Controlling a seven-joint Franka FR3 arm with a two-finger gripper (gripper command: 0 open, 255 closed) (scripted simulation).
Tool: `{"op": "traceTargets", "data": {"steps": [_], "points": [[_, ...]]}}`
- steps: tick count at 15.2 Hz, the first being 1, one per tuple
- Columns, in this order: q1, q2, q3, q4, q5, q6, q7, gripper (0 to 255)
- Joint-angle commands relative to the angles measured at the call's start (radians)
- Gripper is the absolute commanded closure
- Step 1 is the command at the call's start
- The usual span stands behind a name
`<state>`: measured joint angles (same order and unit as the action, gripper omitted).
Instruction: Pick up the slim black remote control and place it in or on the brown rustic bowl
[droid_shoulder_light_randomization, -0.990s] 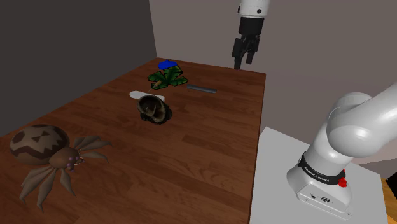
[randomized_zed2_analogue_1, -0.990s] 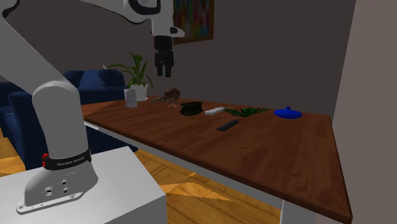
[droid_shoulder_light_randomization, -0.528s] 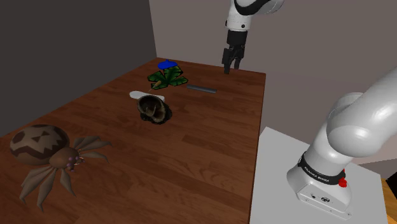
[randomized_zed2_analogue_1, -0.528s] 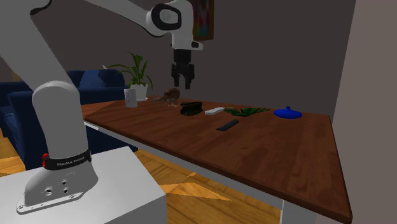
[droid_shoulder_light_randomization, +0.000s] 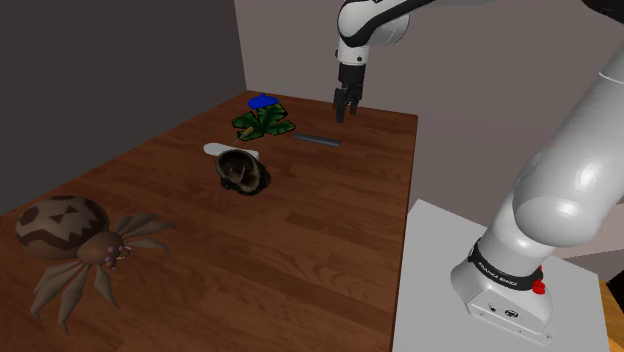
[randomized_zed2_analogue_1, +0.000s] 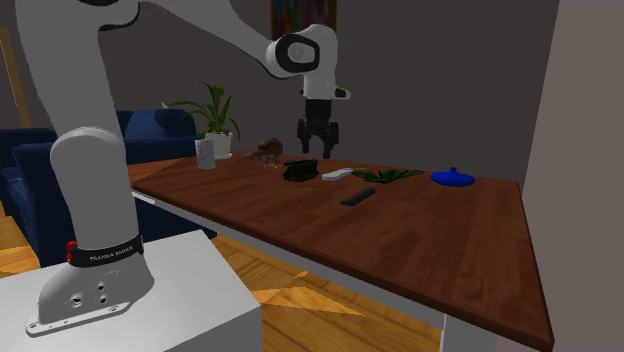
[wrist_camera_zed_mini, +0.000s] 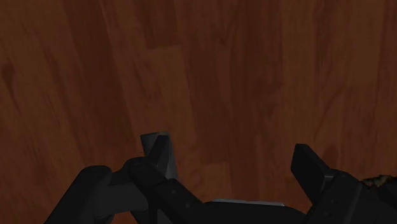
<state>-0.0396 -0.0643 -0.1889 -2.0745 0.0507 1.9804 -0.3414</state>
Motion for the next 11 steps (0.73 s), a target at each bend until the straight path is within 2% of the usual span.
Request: {"op": "traceTargets", "data": {"steps": [1, 11], "points": [[-0.006, 0.084, -0.011, 0.048, 0.019, 0.031, -0.049, 0], [-0.064, 0.491, -0.003, 0.416, 0.111, 0.046, -0.226, 0]]}}
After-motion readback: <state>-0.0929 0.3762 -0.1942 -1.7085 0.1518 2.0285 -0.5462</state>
